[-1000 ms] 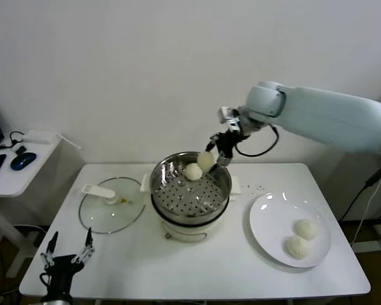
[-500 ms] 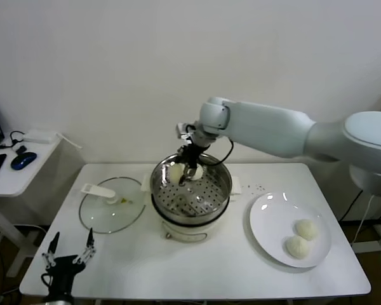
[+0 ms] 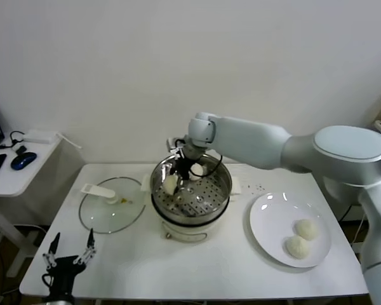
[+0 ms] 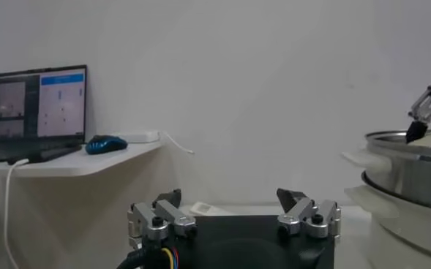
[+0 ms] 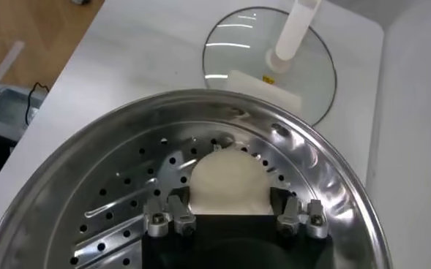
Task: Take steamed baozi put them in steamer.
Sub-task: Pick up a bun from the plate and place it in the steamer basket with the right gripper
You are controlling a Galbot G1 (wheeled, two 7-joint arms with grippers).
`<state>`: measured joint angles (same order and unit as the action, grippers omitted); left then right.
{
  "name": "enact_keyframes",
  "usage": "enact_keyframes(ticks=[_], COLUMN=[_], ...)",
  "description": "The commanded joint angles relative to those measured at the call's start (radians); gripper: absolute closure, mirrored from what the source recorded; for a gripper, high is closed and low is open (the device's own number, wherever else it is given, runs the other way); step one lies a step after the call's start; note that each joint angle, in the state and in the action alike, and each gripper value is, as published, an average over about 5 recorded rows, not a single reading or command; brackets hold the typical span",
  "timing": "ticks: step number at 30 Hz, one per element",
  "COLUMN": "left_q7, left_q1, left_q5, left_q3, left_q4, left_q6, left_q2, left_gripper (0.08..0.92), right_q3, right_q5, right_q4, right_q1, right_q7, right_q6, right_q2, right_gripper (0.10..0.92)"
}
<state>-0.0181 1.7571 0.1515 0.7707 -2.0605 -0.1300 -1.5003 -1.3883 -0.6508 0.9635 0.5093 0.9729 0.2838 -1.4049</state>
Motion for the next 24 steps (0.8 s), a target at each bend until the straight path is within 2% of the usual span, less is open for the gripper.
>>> enact_keyframes(ticks=[1,15,21,24], left_q7=[0.000,-0.001,-0.003,-0.004], left_q1=[0.000,0.003,0.005,0.006], left_q5=[-0.005,-0.006,-0.004,-0.004], left_q3=[-0.002,-0.001,0.002,0.002], left_q4=[0.001,0.002,0.001,0.001], left_q6=[0.001,-0.002,-0.003,-0.003], left_q2=[-0.004,-0.004,-0.003,-0.003], left_gripper=[0.177,0.177,0.177,0.177], right_q3=[0.005,0.014,0.014,0.015], right_q5=[0.014,0.028,0.037,0.036], right_q4=[-0.020,-0.028,-0.025,-0.014], right_q1=[-0.027,-0.037,-0.035,-0.028], right_q7=[0.001,-0.001,0.003,0.008], right_q6=[0.000,-0.005,-0.017,-0.020], right_q2=[-0.022,-0.029,-0.021,-0.011], right_gripper=[0.329,0.326,0.226,0.206])
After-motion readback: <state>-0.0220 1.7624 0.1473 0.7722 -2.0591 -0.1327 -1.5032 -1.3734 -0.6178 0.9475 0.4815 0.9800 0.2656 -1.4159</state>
